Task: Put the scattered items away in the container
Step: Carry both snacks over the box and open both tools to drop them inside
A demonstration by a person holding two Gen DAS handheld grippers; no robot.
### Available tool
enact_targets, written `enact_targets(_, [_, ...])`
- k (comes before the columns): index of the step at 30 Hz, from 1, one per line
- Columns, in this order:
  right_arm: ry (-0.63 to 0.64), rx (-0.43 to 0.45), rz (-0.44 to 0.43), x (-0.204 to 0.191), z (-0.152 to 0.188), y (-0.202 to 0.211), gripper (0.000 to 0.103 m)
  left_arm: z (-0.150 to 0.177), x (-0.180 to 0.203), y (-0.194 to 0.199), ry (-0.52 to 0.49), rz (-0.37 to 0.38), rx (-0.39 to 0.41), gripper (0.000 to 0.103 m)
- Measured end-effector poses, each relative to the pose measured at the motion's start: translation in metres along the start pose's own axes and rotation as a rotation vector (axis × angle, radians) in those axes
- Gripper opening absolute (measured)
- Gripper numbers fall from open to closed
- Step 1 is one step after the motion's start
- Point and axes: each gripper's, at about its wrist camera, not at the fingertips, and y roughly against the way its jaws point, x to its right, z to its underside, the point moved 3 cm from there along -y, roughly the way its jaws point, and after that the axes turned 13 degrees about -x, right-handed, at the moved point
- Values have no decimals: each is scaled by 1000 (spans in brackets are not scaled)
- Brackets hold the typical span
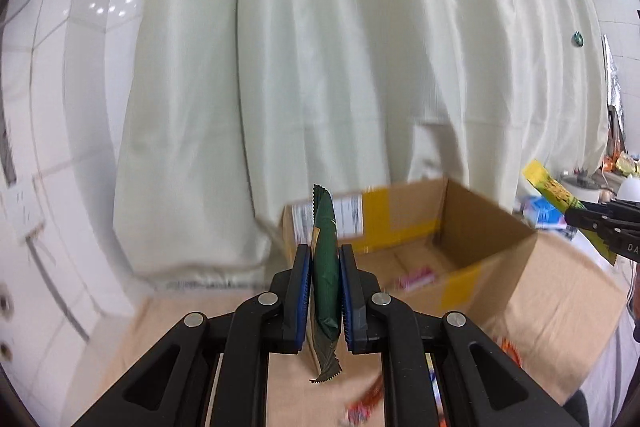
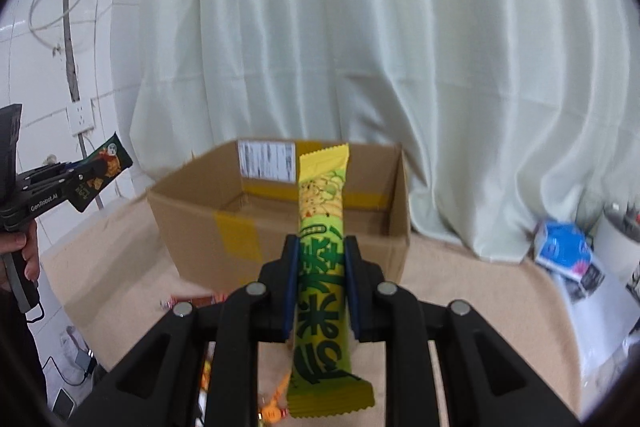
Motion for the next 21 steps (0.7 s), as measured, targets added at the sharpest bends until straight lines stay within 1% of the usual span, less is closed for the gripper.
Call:
enact_targets(3, [12,23,-20,0,-33,-3,24,-30,-2,-6,-6,15,11,14])
enact_targets(5, [20,30,-30,-1,-54,-9,24,-51,-4,-19,-4,39,0,14])
enact_targets(7, [26,30,-51,-3,-70,-17,24,-66,-3,-36,-4,61,-19,14])
enact_targets(10, [32,11,-72,-5,-88,-37,24,-78,1,-60,-11,57,-47,14])
enact_targets(12, [35,-7,-83,-7,-96,-52,24,-83,4,-82,-11,81,-82,14])
enact_targets(15, [31,-49,-109,-7,-101,-80,24,-82,10,-115,-1,115,-145,14])
enact_targets(18, [27,-102,-124,-5,-101,-109,24,-75,18,-144,-11,119,-204,14])
enact_targets(21, [25,-156,-136,-6,-93,-135,24,-62,27,-168,-19,139,-264,14])
